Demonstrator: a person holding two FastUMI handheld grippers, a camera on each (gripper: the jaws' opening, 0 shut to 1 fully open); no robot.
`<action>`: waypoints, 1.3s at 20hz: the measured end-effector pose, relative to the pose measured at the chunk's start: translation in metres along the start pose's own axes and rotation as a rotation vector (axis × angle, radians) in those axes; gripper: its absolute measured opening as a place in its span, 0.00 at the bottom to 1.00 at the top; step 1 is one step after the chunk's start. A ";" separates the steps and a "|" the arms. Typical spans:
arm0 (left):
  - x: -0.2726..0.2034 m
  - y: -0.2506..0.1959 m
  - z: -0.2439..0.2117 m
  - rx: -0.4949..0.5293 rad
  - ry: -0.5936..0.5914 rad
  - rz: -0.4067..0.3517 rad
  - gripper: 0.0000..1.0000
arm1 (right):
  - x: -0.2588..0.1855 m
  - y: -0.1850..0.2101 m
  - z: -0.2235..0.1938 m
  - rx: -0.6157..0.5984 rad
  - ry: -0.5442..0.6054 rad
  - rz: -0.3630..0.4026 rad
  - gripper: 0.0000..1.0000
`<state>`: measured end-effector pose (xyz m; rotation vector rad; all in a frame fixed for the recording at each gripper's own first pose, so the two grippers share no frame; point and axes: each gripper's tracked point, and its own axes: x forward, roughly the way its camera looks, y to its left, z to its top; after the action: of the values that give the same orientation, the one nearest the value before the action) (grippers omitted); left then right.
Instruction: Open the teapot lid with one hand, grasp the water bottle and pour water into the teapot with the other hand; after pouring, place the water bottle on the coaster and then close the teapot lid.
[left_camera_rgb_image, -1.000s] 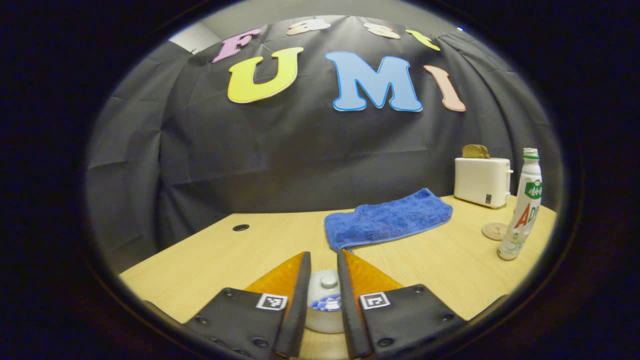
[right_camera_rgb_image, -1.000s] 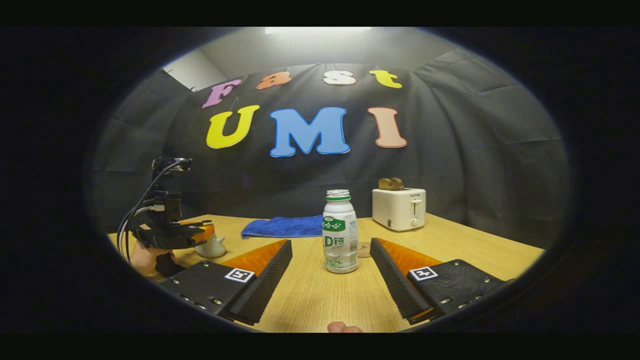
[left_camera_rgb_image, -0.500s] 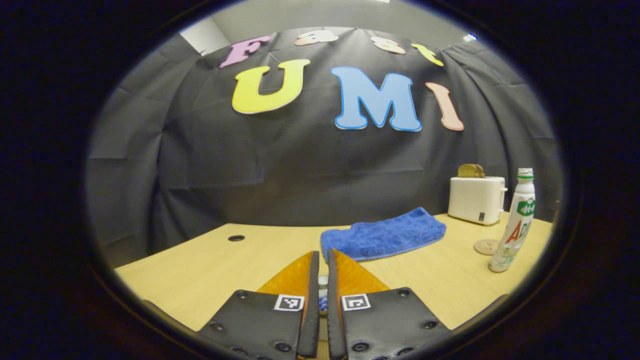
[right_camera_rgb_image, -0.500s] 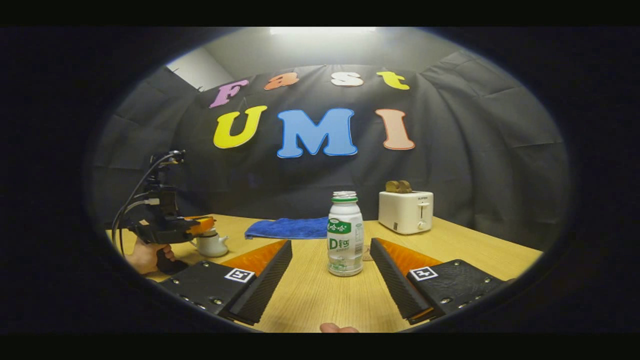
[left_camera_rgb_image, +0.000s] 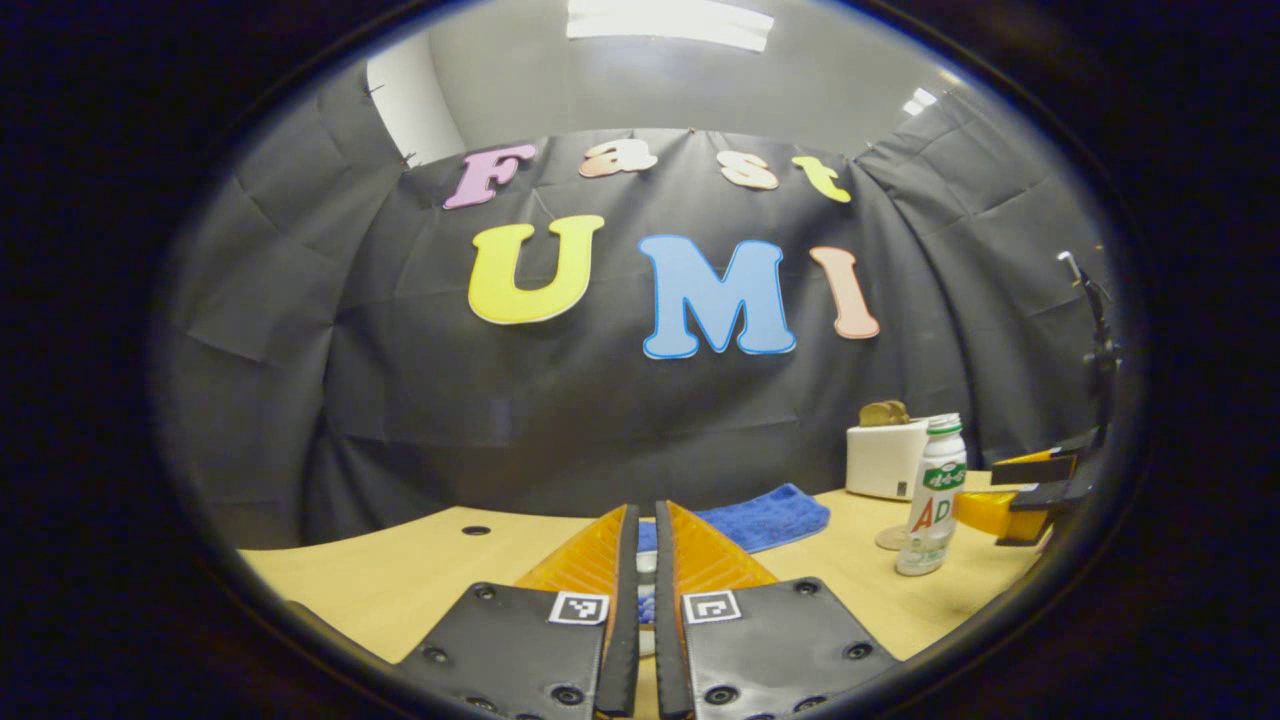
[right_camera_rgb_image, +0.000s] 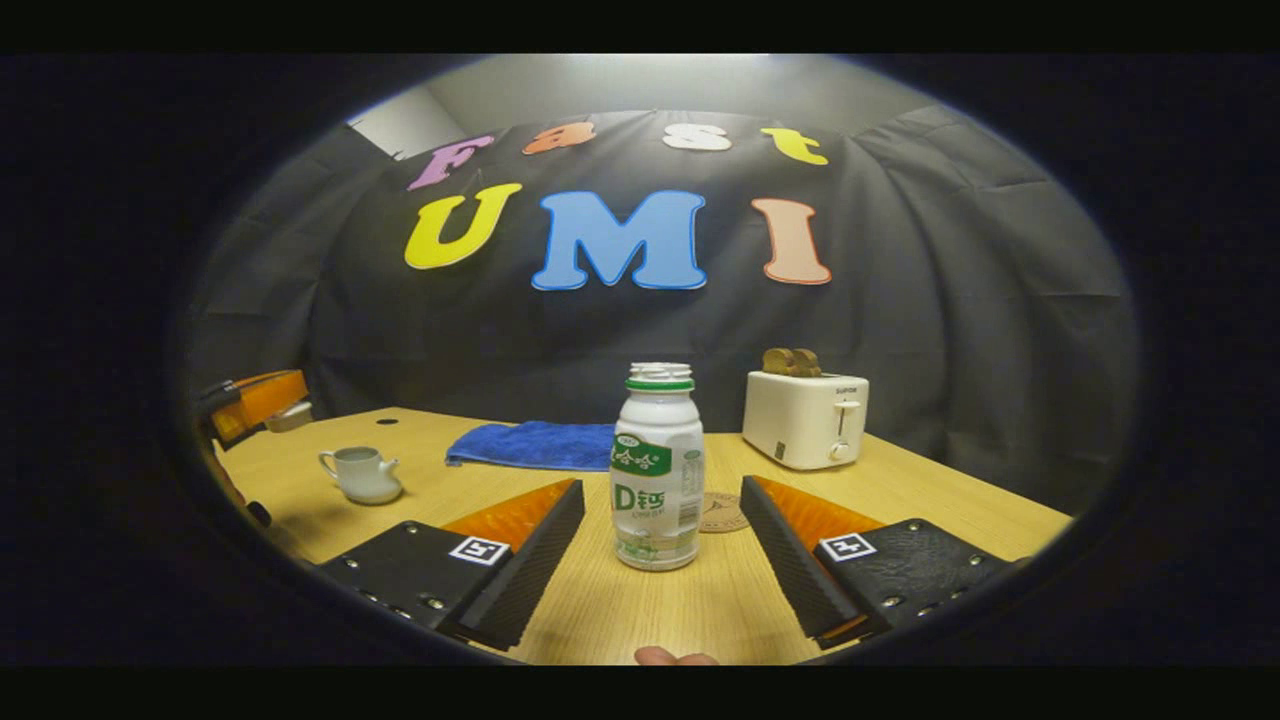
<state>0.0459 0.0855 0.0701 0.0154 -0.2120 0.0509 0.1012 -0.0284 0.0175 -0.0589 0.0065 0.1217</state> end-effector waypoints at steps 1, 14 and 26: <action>-0.007 -0.005 0.003 -0.025 -0.004 -0.014 0.09 | 0.007 -0.001 -0.005 -0.001 0.011 -0.007 0.97; -0.129 -0.039 0.019 -0.006 0.025 -0.187 0.13 | 0.056 0.001 -0.025 0.023 0.108 -0.058 0.97; -0.128 -0.029 0.009 -0.108 0.058 -0.221 0.17 | 0.065 0.031 -0.014 -0.160 0.102 0.019 0.73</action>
<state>-0.0791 0.0504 0.0515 -0.0699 -0.1537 -0.1801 0.1621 0.0098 0.0013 -0.2248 0.0989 0.1379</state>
